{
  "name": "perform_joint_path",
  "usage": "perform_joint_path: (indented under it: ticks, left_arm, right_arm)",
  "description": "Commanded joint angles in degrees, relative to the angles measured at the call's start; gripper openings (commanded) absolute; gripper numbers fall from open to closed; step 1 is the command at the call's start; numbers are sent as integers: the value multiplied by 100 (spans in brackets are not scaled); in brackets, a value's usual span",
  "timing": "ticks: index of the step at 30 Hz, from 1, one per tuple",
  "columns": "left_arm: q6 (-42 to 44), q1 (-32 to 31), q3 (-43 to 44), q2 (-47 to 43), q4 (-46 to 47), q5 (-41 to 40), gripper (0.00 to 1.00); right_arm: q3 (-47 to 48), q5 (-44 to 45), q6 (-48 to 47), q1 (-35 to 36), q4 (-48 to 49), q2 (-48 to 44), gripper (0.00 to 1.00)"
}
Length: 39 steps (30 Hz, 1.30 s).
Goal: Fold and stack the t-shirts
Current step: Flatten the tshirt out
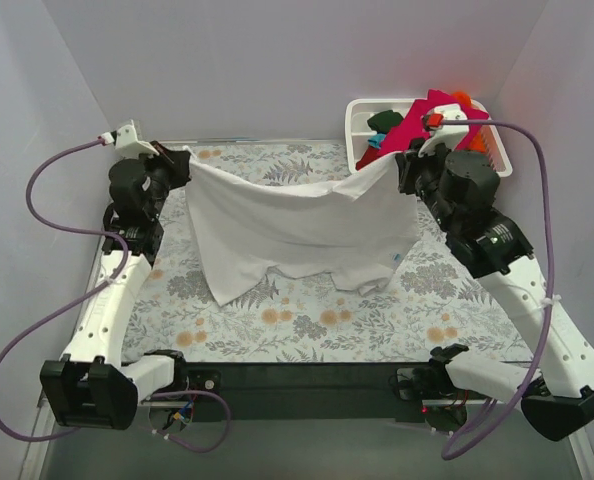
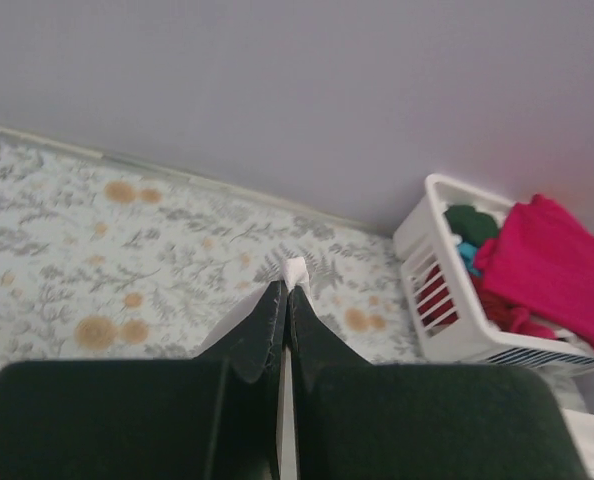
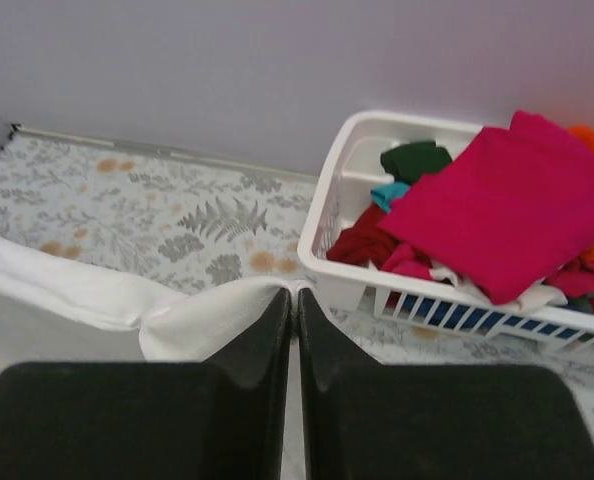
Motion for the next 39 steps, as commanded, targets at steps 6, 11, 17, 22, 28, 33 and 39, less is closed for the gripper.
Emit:
perform_joint_path:
  ticks: [6, 11, 17, 22, 28, 33, 39]
  left_arm:
    - [-67, 30, 1125, -878, -926, 1049, 0]
    - [-120, 39, 1600, -1308, -1375, 1524, 0]
    - [-76, 39, 2330, -1809, -1867, 1542, 0]
    - [-32, 39, 2935, -2117, -2193, 1586, 0]
    - [12, 39, 3122, -2478, -2422, 1288, 0]
    - [47, 39, 2744, -2329, -2545, 981, 0]
    - [12, 39, 1359, -1635, -2554, -398, 0]
  right_arm:
    - [1711, -806, -592, 31, -384, -324, 1]
    - [2433, -1475, -654, 31, -727, -597, 1]
    - [3163, -2144, -645, 22, -902, -966, 1]
    - [3777, -2443, -619, 13, -1070, -1089, 1]
    - [4262, -2549, -697, -39, -1061, -941, 1]
    - [4043, -2233, -855, -39, -912, -615, 1]
    - [2123, -1960, -664, -39, -104, 26, 1]
